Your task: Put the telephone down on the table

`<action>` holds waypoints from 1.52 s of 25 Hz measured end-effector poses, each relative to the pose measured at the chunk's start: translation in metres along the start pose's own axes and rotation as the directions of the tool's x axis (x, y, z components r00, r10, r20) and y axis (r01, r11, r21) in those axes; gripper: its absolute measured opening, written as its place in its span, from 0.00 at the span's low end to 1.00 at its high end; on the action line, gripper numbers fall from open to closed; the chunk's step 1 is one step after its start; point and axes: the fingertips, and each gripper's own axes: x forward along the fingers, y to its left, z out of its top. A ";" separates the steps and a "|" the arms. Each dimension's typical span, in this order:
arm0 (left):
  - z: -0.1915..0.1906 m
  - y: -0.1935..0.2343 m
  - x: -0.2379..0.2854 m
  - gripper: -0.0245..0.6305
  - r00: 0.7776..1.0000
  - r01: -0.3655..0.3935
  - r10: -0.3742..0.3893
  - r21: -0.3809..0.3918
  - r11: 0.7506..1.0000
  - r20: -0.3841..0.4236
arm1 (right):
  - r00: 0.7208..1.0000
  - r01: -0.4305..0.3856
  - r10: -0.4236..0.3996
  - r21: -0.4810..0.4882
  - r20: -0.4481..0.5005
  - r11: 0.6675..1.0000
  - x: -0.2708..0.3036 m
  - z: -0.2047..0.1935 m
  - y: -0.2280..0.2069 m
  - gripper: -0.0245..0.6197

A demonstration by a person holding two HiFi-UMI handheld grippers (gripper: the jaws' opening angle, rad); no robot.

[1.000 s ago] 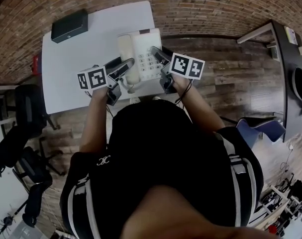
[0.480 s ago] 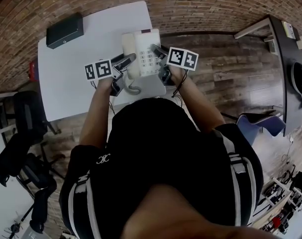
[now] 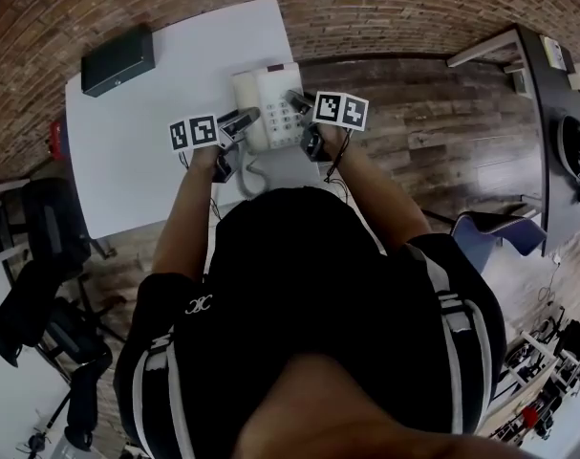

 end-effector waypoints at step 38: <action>0.054 -0.016 -0.074 0.05 0.893 -0.397 0.279 0.323 0.859 0.354 | 0.946 0.145 -0.050 -0.280 0.319 0.949 -0.054 0.051 0.025 0.04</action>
